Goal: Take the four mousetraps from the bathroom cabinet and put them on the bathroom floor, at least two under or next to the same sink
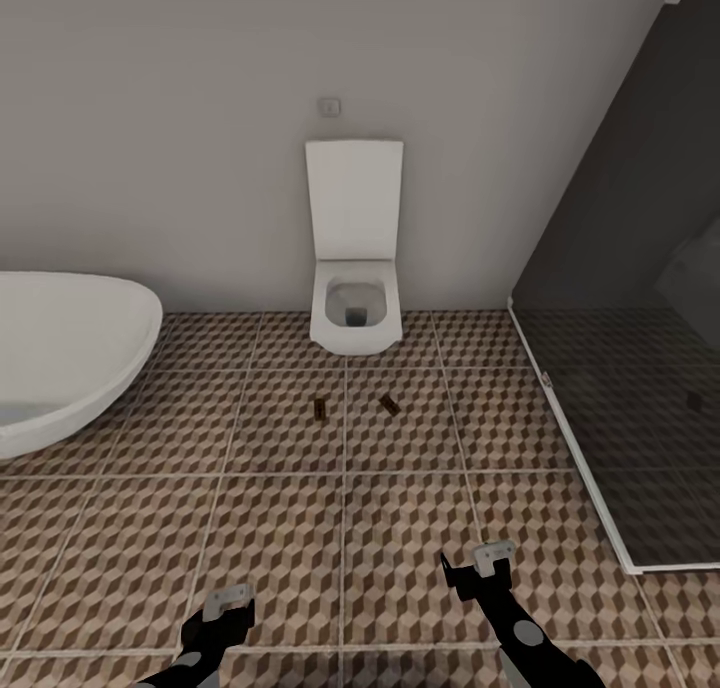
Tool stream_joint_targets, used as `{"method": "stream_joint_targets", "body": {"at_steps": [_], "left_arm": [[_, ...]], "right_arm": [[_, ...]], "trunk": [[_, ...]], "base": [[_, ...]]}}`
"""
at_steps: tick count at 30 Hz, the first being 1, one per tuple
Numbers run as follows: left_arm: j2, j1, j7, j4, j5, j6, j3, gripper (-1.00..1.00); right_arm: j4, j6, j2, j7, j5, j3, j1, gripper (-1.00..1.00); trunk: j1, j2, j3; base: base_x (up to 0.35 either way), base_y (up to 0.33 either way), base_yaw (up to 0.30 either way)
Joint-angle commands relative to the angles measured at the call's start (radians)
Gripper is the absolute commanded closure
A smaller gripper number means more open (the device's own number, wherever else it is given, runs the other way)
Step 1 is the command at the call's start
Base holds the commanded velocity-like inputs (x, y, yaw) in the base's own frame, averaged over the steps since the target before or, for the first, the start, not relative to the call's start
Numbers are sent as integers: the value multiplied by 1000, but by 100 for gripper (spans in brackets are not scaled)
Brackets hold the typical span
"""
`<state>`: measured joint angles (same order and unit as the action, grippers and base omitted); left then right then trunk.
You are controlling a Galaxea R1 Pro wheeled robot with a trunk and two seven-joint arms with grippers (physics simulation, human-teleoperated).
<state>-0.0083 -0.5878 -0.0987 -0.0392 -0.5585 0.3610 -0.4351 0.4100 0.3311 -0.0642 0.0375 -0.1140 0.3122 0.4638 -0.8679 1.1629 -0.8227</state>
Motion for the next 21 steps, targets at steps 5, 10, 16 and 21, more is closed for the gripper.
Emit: {"method": "stream_joint_targets", "body": {"at_steps": [5,10,16,21], "left_arm": [[-1,-1,-3,-4,-3,5,-8,-100],[-1,-1,-3,-4,-3,5,-8,-100],[-1,-1,-3,-4,-3,4,-8,-100],[-1,-1,-3,-4,-3,4,-8,-100]], "right_arm": [[0,4,-2,4,-10,9,1,-100],[0,5,-3,4,-10,9,0,-100],[0,5,-3,4,-9,10,0,-100],[0,5,-3,4,-9,10,0,-100]], "trunk": [[19,-35,23],[38,-70,47],[61,-112,76],[81,-147,100]], "base": [[0,0,0],[0,0,0],[0,0,0],[0,0,0]]}}
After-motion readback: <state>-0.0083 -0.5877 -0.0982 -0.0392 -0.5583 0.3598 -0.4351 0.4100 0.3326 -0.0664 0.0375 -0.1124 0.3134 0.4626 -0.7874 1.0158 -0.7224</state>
